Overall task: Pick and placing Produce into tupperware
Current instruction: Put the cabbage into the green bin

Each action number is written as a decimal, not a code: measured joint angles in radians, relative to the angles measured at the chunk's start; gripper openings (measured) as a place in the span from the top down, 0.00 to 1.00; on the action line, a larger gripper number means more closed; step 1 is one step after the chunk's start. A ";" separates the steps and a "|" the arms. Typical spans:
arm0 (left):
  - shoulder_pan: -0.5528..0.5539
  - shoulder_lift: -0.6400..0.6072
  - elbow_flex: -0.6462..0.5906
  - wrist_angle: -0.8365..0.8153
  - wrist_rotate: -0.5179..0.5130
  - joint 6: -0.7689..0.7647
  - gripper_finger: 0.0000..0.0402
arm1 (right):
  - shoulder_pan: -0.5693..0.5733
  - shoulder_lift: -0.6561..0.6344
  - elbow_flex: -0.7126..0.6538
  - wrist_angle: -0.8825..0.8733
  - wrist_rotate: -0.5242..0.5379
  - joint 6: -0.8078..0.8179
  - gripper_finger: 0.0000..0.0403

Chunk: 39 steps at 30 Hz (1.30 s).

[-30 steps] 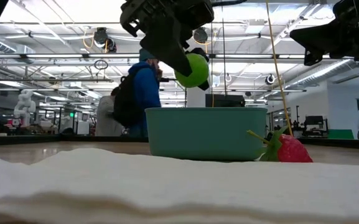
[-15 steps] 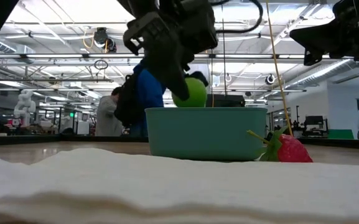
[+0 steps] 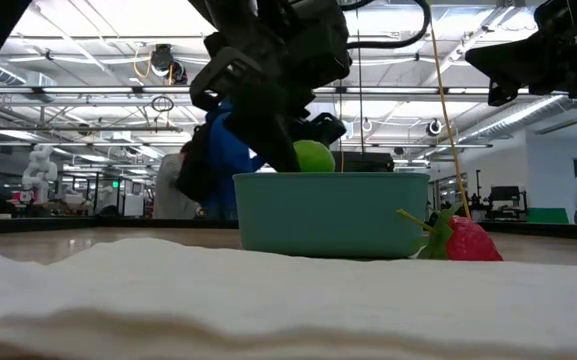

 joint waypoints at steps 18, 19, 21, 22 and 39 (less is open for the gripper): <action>0.017 0.000 0.000 -0.020 0.074 0.047 0.39 | 0.000 0.000 0.000 0.000 0.000 -0.003 1.00; 0.017 0.000 0.000 -0.018 0.073 0.052 0.39 | 0.000 0.000 0.000 0.000 0.000 -0.003 1.00; 0.017 0.000 0.000 -0.016 0.073 0.058 0.39 | 0.000 0.000 0.000 0.000 0.000 -0.003 1.00; 0.017 0.000 0.000 -0.016 0.072 0.058 0.39 | 0.000 0.000 0.000 0.000 0.000 -0.003 1.00; 0.035 0.064 0.000 -0.013 0.027 0.076 0.39 | -0.001 0.014 0.000 0.001 0.003 -0.008 1.00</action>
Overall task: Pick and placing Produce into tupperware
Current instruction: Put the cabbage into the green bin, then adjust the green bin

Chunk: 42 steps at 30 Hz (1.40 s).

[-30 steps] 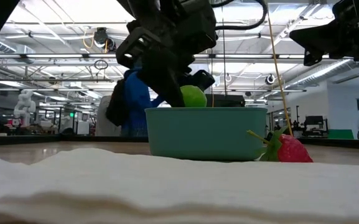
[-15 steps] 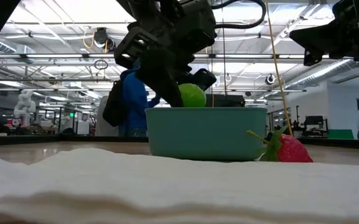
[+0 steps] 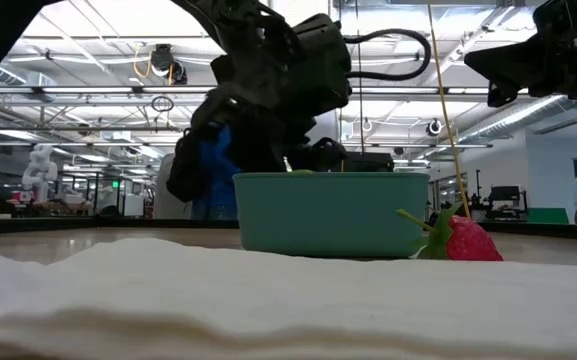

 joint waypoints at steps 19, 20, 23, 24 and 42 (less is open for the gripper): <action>-0.001 0.015 0.000 -0.004 -0.020 0.049 0.39 | 0.000 0.001 0.000 -0.002 0.001 -0.018 1.00; -0.001 0.015 0.000 -0.001 -0.020 0.054 0.39 | 0.000 0.002 0.000 -0.002 0.001 -0.018 1.00; -0.002 0.015 0.000 -0.002 -0.020 0.061 0.39 | 0.000 0.001 0.000 -0.002 0.001 -0.018 1.00; -0.002 0.015 0.000 -0.002 -0.020 0.060 0.39 | 0.000 0.002 0.000 -0.002 0.001 -0.018 1.00; -0.002 0.015 0.000 0.011 -0.046 0.013 0.21 | 0.000 0.001 0.000 -0.002 0.001 -0.018 1.00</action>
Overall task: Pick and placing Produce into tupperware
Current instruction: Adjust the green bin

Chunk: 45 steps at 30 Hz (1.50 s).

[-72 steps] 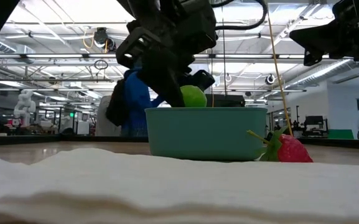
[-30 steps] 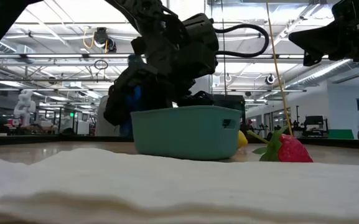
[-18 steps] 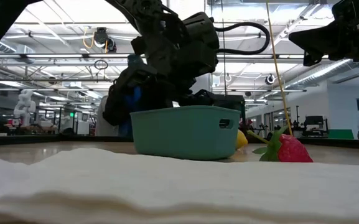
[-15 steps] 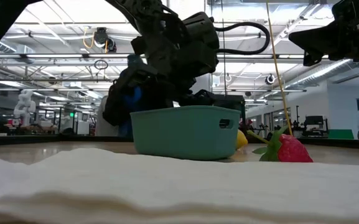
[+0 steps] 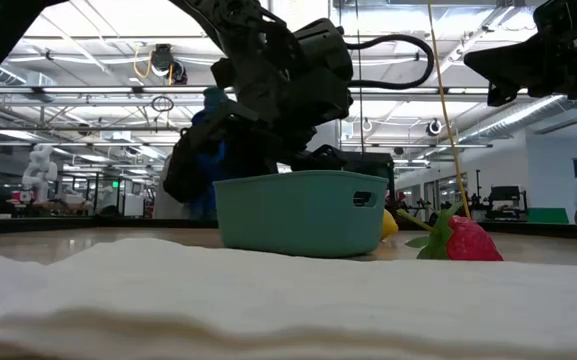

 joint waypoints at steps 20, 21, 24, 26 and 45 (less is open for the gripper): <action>-0.001 -0.001 0.014 -0.001 -0.053 -0.014 0.20 | 0.000 0.000 0.000 0.000 0.000 0.000 1.00; -0.002 -0.002 0.014 -0.001 -0.053 -0.014 0.20 | 0.000 0.000 0.000 0.000 0.000 0.000 1.00; -0.002 -0.011 0.014 -0.002 -0.058 -0.019 0.20 | 0.000 0.000 0.000 0.000 0.000 0.000 1.00; -0.004 -0.014 0.015 0.000 -0.072 -0.019 0.20 | 0.000 0.000 0.000 0.000 0.000 0.000 1.00; -0.004 -0.023 0.210 -0.173 -0.083 -0.029 0.21 | 0.000 0.000 0.000 0.000 0.000 0.001 1.00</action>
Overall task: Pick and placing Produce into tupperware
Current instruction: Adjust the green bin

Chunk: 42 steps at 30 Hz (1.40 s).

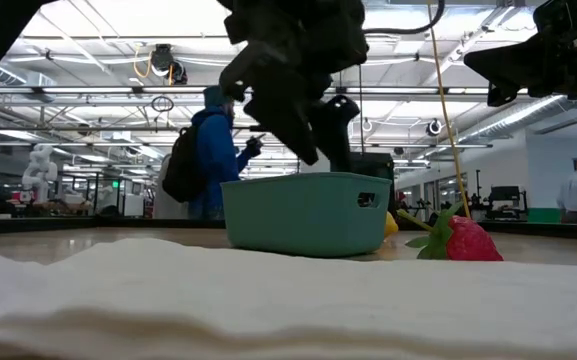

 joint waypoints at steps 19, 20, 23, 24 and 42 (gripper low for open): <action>0.168 0.009 0.050 -0.040 -0.046 0.090 0.98 | 0.000 0.000 0.000 0.000 0.000 0.001 1.00; 0.181 0.015 0.047 -0.033 -0.032 0.089 0.98 | 0.000 0.000 0.000 0.000 0.000 0.001 1.00; 0.213 0.021 0.007 0.005 0.002 0.093 0.98 | 0.000 0.000 0.000 0.000 0.000 0.000 1.00; 0.219 0.021 -0.013 0.036 0.026 0.099 0.98 | 0.000 0.000 0.000 0.000 0.000 0.000 1.00; 0.307 0.012 -0.133 0.210 0.419 0.114 1.00 | 0.000 0.000 0.000 -0.009 0.000 0.000 1.00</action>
